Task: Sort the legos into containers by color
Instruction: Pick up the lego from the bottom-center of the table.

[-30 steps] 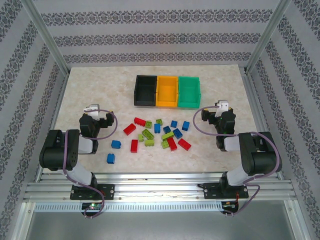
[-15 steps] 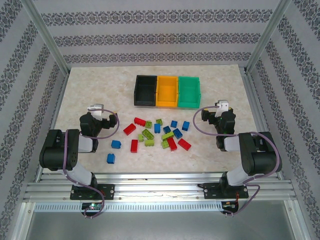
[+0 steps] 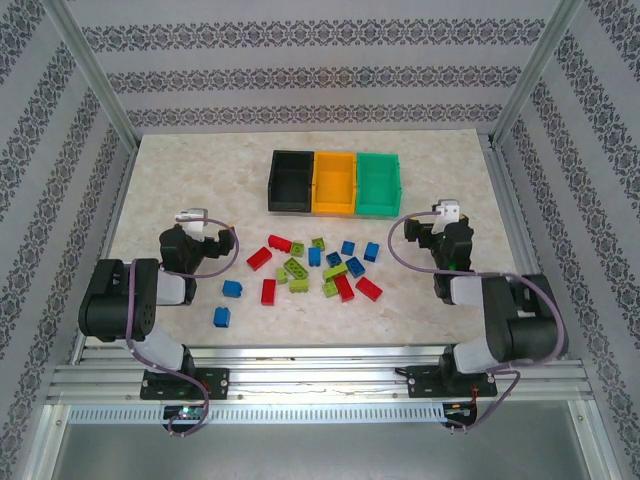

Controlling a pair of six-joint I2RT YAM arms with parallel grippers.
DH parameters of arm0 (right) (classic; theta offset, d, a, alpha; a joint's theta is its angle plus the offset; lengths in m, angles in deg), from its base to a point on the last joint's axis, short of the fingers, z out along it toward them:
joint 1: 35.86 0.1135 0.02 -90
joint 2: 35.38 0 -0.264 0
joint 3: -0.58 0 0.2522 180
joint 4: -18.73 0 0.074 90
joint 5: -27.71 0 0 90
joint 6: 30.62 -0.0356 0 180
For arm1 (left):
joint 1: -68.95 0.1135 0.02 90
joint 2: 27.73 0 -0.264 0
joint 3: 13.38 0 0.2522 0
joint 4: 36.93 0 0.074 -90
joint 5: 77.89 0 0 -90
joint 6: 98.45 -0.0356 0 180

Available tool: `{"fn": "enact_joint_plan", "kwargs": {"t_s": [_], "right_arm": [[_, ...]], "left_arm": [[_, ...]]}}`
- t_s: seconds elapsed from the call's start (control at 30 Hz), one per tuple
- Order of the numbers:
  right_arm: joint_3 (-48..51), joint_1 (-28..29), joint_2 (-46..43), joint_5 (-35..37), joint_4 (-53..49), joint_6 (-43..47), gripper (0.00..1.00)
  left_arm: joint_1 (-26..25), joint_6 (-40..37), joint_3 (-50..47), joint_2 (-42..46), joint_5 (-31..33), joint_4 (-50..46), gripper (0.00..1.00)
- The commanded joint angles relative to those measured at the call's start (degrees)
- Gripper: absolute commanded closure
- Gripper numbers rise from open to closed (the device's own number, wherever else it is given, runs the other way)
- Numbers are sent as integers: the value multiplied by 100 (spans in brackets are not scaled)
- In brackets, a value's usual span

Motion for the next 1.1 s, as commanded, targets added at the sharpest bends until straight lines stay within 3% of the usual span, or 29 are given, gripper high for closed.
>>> {"fn": "enact_joint_plan", "kwargs": {"t_s": [0.0, 0.13, 0.23, 0.33, 0.4, 0.57, 0.67, 0.83, 1.0, 1.07], "right_arm": [[-219, 28, -1027, 272, -1320, -520, 1], [-770, -53, -1760, -391, -3311, -1188, 2], [-836, -88, -1979, -765, -4006, -1986, 2], [-790, -97, -2063, -1618, -4308, -2516, 2], [-790, -77, -2025, -2081, -4653, -2880, 3], [-889, 217, -1964, -2649, -5887, -3104, 11], [-1107, 783, -1890, -2333, -6838, -2922, 18], [-1860, 2358, -1388, -780, -8482, -2469, 24], [-2326, 3237, -704, -93, -8941, -2342, 27], [-2445, 3388, -425, -3, -8910, -2316, 27]], "left_arm": [[-33, 15, 96, 492, 98, -442, 1], [-33, 170, 405, 1221, 263, -1699, 1], [-24, 622, 621, 1724, 305, -2521, 1], [-3, 1474, 845, 2220, 325, -3346, 1], [24, 2139, 1117, 2542, 291, -4408, 1], [108, 2518, 1596, 2802, -756, -5862, 1], [116, 2638, 1882, 2741, -1036, -6791, 1], [264, 2492, 2397, 2201, -1285, -8492, 0], [347, 2257, 3028, 1675, -1841, -9382, 1], [353, 2017, 3157, 1604, -1684, -9598, 1]]}}
